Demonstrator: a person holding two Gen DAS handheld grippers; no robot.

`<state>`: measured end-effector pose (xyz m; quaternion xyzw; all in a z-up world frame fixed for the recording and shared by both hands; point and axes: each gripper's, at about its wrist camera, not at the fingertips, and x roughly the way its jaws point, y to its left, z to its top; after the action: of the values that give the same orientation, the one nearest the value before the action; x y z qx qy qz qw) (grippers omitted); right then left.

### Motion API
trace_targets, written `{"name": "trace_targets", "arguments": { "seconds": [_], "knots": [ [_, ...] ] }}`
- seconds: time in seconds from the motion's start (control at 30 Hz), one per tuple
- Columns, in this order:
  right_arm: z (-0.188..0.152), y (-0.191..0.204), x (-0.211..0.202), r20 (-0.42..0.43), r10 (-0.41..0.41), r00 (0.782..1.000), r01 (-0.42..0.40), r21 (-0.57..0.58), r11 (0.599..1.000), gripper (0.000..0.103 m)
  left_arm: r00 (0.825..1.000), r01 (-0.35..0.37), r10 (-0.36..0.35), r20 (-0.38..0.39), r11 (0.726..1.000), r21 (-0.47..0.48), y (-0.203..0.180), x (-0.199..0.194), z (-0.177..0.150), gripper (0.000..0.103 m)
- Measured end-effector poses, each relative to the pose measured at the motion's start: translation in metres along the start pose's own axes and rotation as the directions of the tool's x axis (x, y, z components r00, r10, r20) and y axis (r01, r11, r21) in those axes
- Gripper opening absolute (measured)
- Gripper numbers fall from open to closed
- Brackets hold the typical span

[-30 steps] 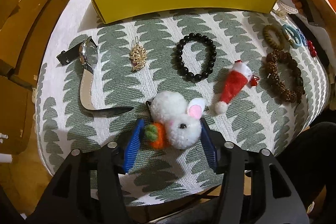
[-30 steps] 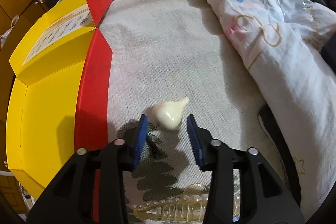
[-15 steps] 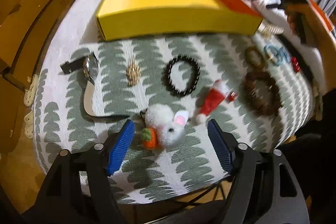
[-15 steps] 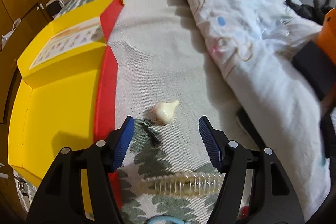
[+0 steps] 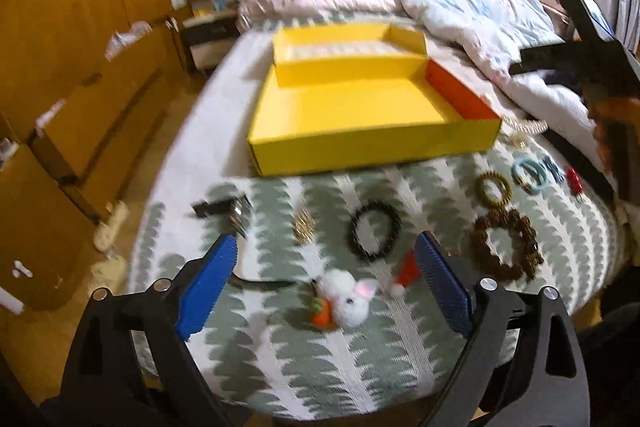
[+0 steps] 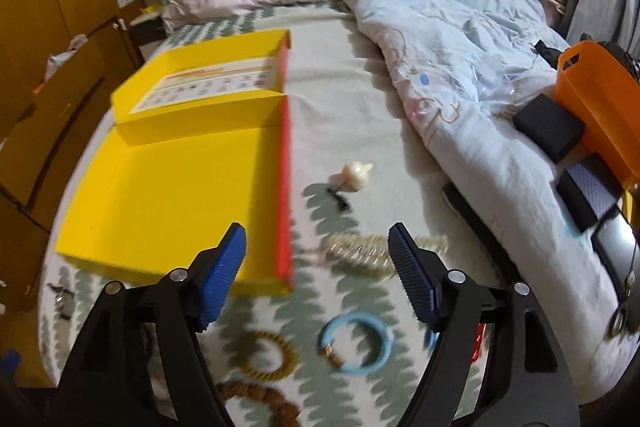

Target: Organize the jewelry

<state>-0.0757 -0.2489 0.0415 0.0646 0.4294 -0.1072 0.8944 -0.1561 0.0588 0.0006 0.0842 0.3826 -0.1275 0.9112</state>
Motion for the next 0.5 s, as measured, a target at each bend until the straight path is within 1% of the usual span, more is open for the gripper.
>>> {"name": "trace_targets", "arguments": {
  "seconds": [0.07,0.1,0.23,0.33,0.37,0.5],
  "knots": [
    [-0.013,0.003,-0.010,0.007,0.019,1.000,-0.019,0.005,1.000,0.078,0.999,-0.021,0.022,0.028,1.000,-0.002,0.002,-0.005,0.001,0.095],
    [-0.018,0.004,-0.013,0.006,0.022,1.000,-0.022,0.008,1.000,0.078,0.999,-0.027,0.027,0.033,1.000,-0.005,0.003,-0.007,0.001,0.095],
    [-0.045,0.013,-0.027,-0.002,-0.021,1.000,0.021,-0.026,0.999,0.079,0.998,-0.045,0.046,0.052,0.999,-0.021,0.005,-0.012,0.002,0.095],
    [-0.057,0.018,-0.037,0.002,-0.037,0.999,0.037,-0.045,0.998,0.081,0.997,-0.049,0.051,0.063,0.998,-0.028,0.005,-0.015,0.002,0.096],
    [-0.059,0.018,-0.040,0.002,-0.039,0.999,0.039,-0.044,0.998,0.082,0.996,-0.051,0.052,0.067,0.998,-0.028,0.004,-0.016,0.002,0.097],
    [-0.072,0.019,-0.047,-0.004,-0.045,0.999,0.045,-0.038,0.998,0.084,0.995,-0.057,0.059,0.081,0.998,-0.031,0.003,-0.019,0.002,0.097]
  ]
}}
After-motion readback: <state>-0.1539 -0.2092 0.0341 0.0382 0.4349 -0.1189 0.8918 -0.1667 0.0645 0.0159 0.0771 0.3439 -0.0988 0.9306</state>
